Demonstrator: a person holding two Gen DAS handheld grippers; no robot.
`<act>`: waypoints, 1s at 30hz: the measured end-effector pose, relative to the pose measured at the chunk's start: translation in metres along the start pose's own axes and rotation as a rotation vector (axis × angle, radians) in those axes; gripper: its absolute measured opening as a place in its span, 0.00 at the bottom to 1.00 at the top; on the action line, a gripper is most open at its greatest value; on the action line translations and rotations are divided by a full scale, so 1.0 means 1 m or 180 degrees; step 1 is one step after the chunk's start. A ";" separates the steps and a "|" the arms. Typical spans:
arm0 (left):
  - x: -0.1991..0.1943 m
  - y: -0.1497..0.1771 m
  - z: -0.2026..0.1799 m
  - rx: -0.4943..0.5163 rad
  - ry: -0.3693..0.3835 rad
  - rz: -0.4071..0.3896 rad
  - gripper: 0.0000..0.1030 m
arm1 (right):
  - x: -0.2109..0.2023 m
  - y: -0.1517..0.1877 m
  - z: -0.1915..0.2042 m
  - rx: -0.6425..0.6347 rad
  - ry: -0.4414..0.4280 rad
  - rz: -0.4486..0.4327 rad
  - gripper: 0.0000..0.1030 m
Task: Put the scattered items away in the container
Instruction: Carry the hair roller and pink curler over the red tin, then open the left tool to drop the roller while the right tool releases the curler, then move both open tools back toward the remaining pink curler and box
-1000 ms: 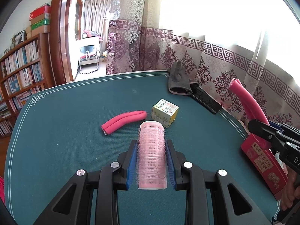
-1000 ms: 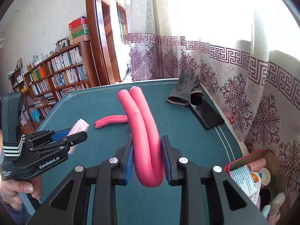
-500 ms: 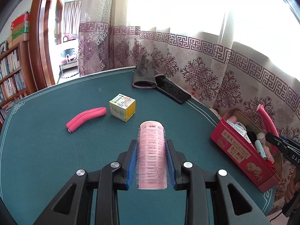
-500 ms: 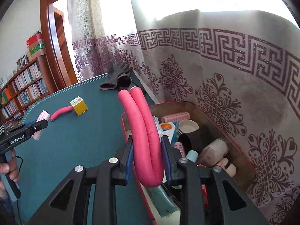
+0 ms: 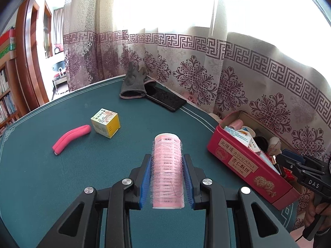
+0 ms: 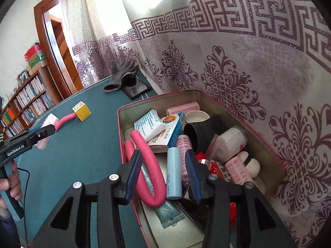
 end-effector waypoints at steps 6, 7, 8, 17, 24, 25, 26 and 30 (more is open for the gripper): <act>0.017 -0.009 -0.038 0.0170 0.0285 0.0083 0.30 | -0.015 0.009 -0.005 -0.0063 0.0141 -0.0183 0.46; 0.019 -0.010 -0.047 0.0217 0.0335 0.0093 0.30 | -0.017 0.010 -0.006 -0.0070 0.0164 -0.0212 0.48; 0.022 -0.012 -0.055 0.0263 0.0392 0.0102 0.30 | -0.019 0.010 -0.007 -0.0074 0.0190 -0.0243 0.49; 0.046 -0.045 -0.131 0.0614 0.0897 0.0052 0.31 | -0.034 0.012 -0.023 -0.0055 0.0441 -0.0434 0.57; 0.054 -0.048 -0.120 0.0450 0.0754 0.0042 0.76 | -0.033 0.017 -0.033 0.0037 0.0476 -0.0386 0.59; 0.055 -0.047 -0.114 0.0415 0.0703 0.0055 0.76 | -0.031 0.017 -0.034 0.0050 0.0473 -0.0376 0.59; 0.054 -0.045 -0.108 0.0380 0.0672 0.0070 0.76 | -0.029 0.017 -0.034 0.0060 0.0464 -0.0363 0.59; 0.054 -0.037 -0.087 0.0243 0.0550 0.0136 0.77 | -0.024 0.016 -0.028 0.0070 0.0423 -0.0348 0.59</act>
Point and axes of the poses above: each gripper's, at about its wrist camera, not at the fingertips, and x roughly the way its jaws point, z to its left, y to its underside, the point moved 2 cm from there along x, roughly the way its jaws point, and after that the axes turned 9 degrees about y, right-handed, at the moved point
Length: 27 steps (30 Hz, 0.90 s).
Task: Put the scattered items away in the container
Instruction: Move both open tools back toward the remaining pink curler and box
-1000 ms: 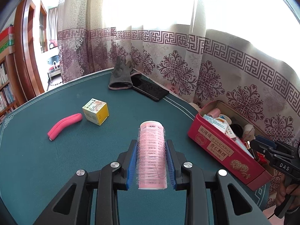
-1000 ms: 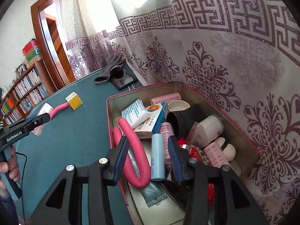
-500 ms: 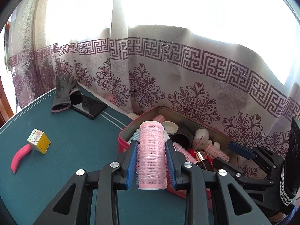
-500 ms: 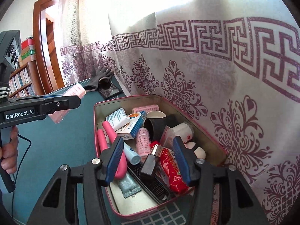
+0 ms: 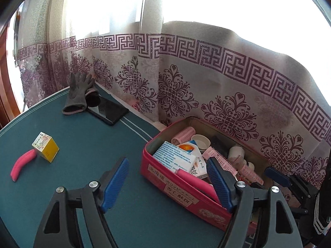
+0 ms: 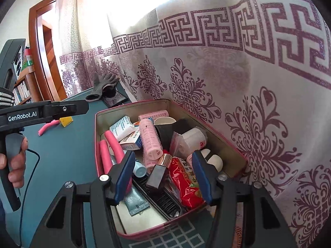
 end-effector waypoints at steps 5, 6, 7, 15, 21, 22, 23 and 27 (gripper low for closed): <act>-0.008 0.014 0.017 -0.0076 -0.0211 -0.0003 0.98 | -0.002 0.000 0.013 -0.0062 -0.0047 -0.0024 0.67; -0.010 0.017 0.020 -0.0078 -0.0246 0.0003 0.98 | -0.003 0.000 0.016 -0.0076 -0.0056 -0.0027 0.68; -0.011 0.019 0.023 -0.0088 -0.0272 0.0006 0.98 | -0.003 -0.001 0.019 -0.0089 -0.0064 -0.0026 0.69; -0.026 0.040 0.063 -0.0352 -0.0457 0.0058 0.98 | -0.004 -0.004 0.049 -0.0189 -0.0224 -0.0019 0.76; -0.044 0.059 0.106 -0.0649 -0.0658 0.0055 0.98 | -0.004 -0.007 0.085 -0.0355 -0.0437 -0.0015 0.78; -0.047 0.062 0.114 -0.0700 -0.0698 0.0049 0.98 | -0.003 -0.007 0.092 -0.0384 -0.0473 -0.0010 0.78; -0.051 0.066 0.121 -0.0748 -0.0735 0.0039 0.98 | -0.002 -0.007 0.098 -0.0413 -0.0509 -0.0003 0.78; -0.066 0.078 0.155 -0.0974 -0.0906 -0.0004 0.98 | 0.002 -0.004 0.124 -0.0532 -0.0680 0.0064 0.79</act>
Point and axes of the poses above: each gripper's, at about its wrist camera, not at the fingertips, and x roughly the way its jaws point, z to its left, y to its underside, the point moved 2 cm from there along x, roughly the way its jaws point, and after that the axes turned 9 degrees about y, right-handed, at the moved point
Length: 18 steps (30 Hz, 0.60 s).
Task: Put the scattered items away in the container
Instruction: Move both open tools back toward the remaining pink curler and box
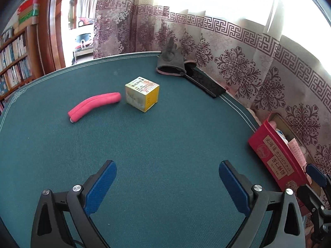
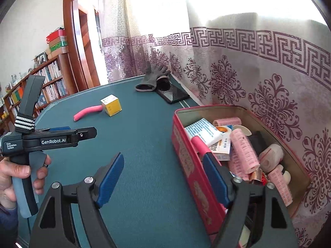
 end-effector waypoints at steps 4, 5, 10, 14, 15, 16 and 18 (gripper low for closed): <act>-0.005 -0.004 0.037 -0.0193 -0.0170 -0.0047 0.98 | 0.011 0.004 0.026 -0.0142 -0.0184 0.0107 0.80; -0.005 -0.005 0.045 -0.0225 -0.0215 -0.0061 0.98 | 0.015 0.005 0.031 -0.0160 -0.0231 0.0144 0.80; -0.004 -0.018 0.083 -0.0319 -0.0436 -0.0104 0.98 | 0.030 0.013 0.049 -0.0203 -0.0370 0.0327 0.80; 0.005 -0.028 0.112 -0.0375 -0.0582 -0.0084 0.98 | 0.038 0.017 0.056 -0.0256 -0.0398 0.0422 0.81; 0.009 -0.030 0.118 -0.0392 -0.0613 -0.0071 0.98 | 0.040 0.017 0.058 -0.0265 -0.0403 0.0441 0.81; 0.012 -0.033 0.124 -0.0406 -0.0637 -0.0060 0.98 | 0.042 0.018 0.059 -0.0272 -0.0411 0.0461 0.81; 0.019 -0.037 0.133 -0.0412 -0.0663 -0.0044 0.98 | 0.047 0.019 0.062 -0.0284 -0.0427 0.0502 0.81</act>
Point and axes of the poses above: each gripper's, at about its wrist camera, not at the fingertips, and x roughly the way its jaws point, z to its left, y to its underside, the point moved 2 cm from there along x, roughly the way its jaws point, and after that the axes turned 9 degrees about y, right-handed, at the moved point
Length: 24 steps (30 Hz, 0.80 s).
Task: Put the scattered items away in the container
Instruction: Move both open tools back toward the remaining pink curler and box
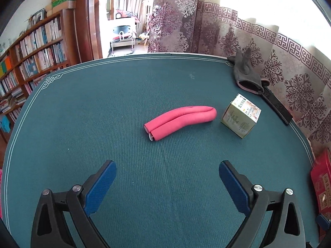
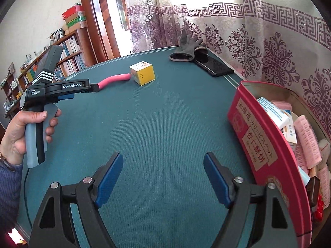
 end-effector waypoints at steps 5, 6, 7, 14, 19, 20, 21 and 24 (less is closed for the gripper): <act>0.019 -0.015 0.010 0.0129 -0.0113 0.0042 0.98 | 0.011 0.000 0.007 -0.0035 -0.0041 0.0086 0.81; 0.023 -0.018 0.012 0.0159 -0.0135 0.0045 0.98 | 0.013 0.000 0.009 -0.0042 -0.0048 0.0097 0.81; 0.026 -0.020 0.013 0.0189 -0.0151 0.0045 0.98 | 0.015 0.000 0.010 -0.0048 -0.0057 0.0109 0.81; 0.048 -0.038 0.018 0.0356 -0.0130 0.0021 0.98 | 0.028 0.000 0.016 -0.0065 -0.0092 0.0201 0.81; 0.064 -0.045 0.013 0.0461 -0.0085 0.0076 0.98 | 0.035 0.002 0.016 -0.0056 -0.0092 0.0263 0.81; 0.066 -0.045 0.011 0.0484 -0.0083 0.0082 0.98 | 0.036 0.002 0.015 -0.0050 -0.0091 0.0272 0.81; 0.069 -0.045 0.010 0.0505 -0.0079 0.0095 0.98 | 0.038 0.002 0.015 -0.0045 -0.0090 0.0283 0.81; 0.073 -0.046 0.009 0.0532 -0.0025 0.0140 0.98 | 0.039 0.004 0.016 -0.0054 -0.0071 0.0293 0.81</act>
Point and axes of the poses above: each gripper's, at about its wrist camera, not at the fingertips, and x roughly the way its jaws point, z to its left, y to its underside, the point moved 2 cm from there along x, roughly the way its jaws point, and after that the axes turned 9 degrees about y, right-handed, at the moved point
